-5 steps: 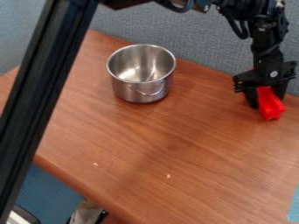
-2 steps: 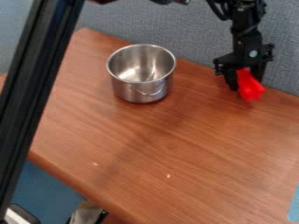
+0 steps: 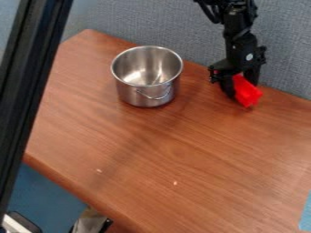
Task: Put the red object in the metal pot
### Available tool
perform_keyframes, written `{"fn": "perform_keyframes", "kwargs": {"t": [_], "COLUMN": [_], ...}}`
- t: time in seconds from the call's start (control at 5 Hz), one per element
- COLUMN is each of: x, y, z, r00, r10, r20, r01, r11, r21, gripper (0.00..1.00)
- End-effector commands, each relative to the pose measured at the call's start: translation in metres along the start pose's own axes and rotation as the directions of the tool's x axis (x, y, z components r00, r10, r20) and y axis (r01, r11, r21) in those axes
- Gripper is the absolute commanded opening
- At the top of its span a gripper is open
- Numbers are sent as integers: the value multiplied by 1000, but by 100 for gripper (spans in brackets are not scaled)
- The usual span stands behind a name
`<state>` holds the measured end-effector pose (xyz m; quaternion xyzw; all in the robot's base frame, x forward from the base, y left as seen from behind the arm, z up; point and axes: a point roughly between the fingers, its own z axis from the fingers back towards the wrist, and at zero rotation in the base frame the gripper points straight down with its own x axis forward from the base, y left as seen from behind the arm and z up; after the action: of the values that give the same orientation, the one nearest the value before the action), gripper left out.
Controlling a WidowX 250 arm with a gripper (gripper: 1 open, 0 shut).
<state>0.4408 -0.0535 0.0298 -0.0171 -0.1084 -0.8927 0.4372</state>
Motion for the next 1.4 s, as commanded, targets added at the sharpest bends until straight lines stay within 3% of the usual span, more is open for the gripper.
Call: {"fn": "perform_keyframes", "kwargs": {"t": [0.0,0.4,0.8,1.0,1.2], "x": [-3,-3,3,1,13], "y": [15,11,11,22,31], "z": [56,65,51,51,61], "r00": [996,982,951,944,929], "r10": [-69,-186,-305,-323,-366], "r20": [-57,-41,-60,-63,-61], "r01": [75,189,310,328,370], "r11": [992,978,942,938,925], "r21": [100,83,132,108,84], "gripper": [0,0,0,0,0]}}
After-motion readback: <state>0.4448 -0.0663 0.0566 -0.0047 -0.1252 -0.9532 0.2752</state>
